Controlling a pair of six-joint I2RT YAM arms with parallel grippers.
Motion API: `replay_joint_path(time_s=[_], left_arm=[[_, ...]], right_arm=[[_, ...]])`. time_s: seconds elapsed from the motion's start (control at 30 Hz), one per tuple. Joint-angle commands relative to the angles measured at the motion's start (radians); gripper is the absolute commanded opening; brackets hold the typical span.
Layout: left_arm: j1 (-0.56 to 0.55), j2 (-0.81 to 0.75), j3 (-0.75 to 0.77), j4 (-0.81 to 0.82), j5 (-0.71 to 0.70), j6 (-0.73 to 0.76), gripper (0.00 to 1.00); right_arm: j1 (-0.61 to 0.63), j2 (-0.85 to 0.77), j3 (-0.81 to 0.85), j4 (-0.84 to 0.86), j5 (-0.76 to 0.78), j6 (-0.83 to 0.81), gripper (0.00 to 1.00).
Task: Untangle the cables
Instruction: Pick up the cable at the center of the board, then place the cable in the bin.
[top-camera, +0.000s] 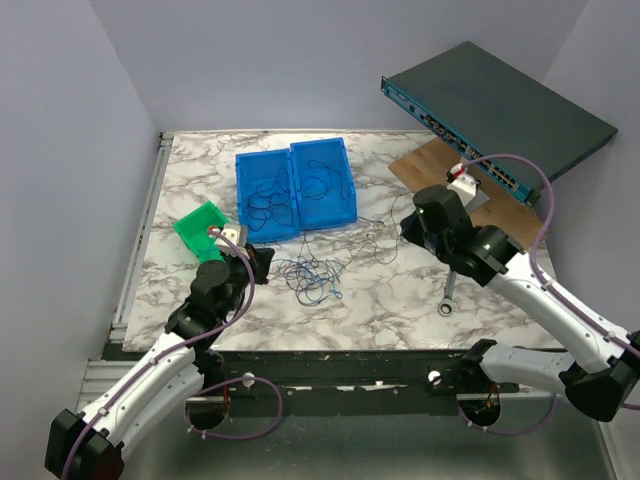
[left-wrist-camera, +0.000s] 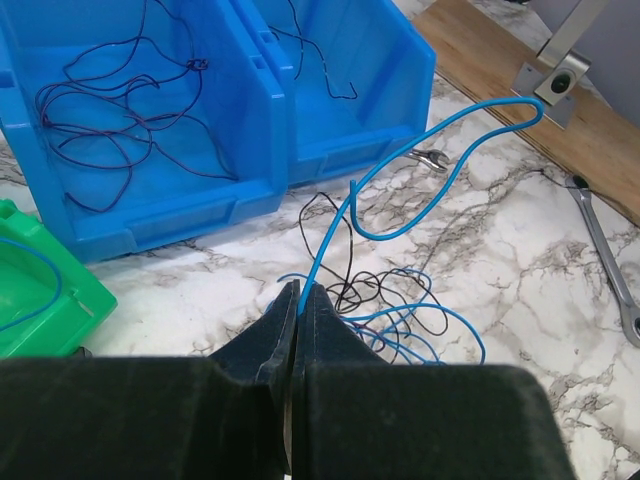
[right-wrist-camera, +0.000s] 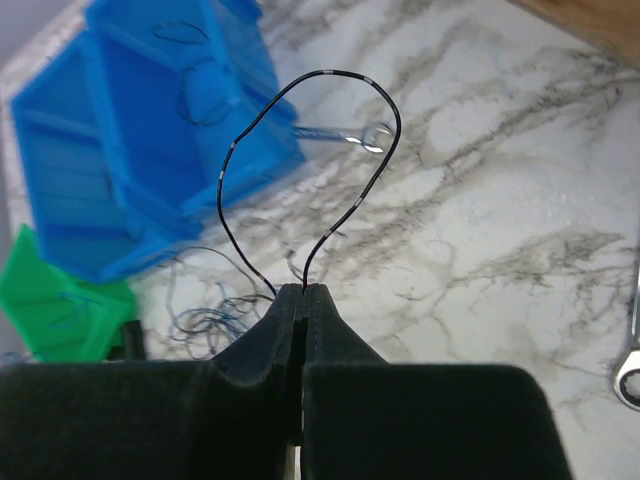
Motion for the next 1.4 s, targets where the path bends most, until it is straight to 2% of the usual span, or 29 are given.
replay_joint_path(time_s=[0.0, 0.13, 0.3, 0.73, 1.2, 1.37], left_arm=[[-0.007, -0.011, -0.008, -0.003, -0.03, 0.011, 0.0], [-0.007, -0.015, -0.003, -0.028, -0.074, 0.004, 0.0], [-0.007, -0.04, 0.008, -0.106, -0.211, -0.028, 0.0], [-0.007, -0.029, -0.003, -0.091, -0.205, -0.021, 0.0], [-0.006, -0.027, -0.009, -0.058, -0.151, -0.01, 0.0], [-0.008, -0.049, -0.019, -0.04, -0.13, -0.007, 0.0]], right_arm=[[-0.005, -0.022, 0.144, -0.044, 0.041, -0.076, 0.01], [-0.004, -0.003, 0.261, -0.005, 0.042, -0.134, 0.01], [-0.005, 0.059, 0.369, 0.073, -0.003, -0.198, 0.01], [-0.004, 0.304, 0.777, 0.167, -0.027, -0.346, 0.01], [-0.005, 0.523, 0.967, 0.323, 0.062, -0.47, 0.01], [-0.01, 0.561, 0.929, 0.489, 0.059, -0.485, 0.01]])
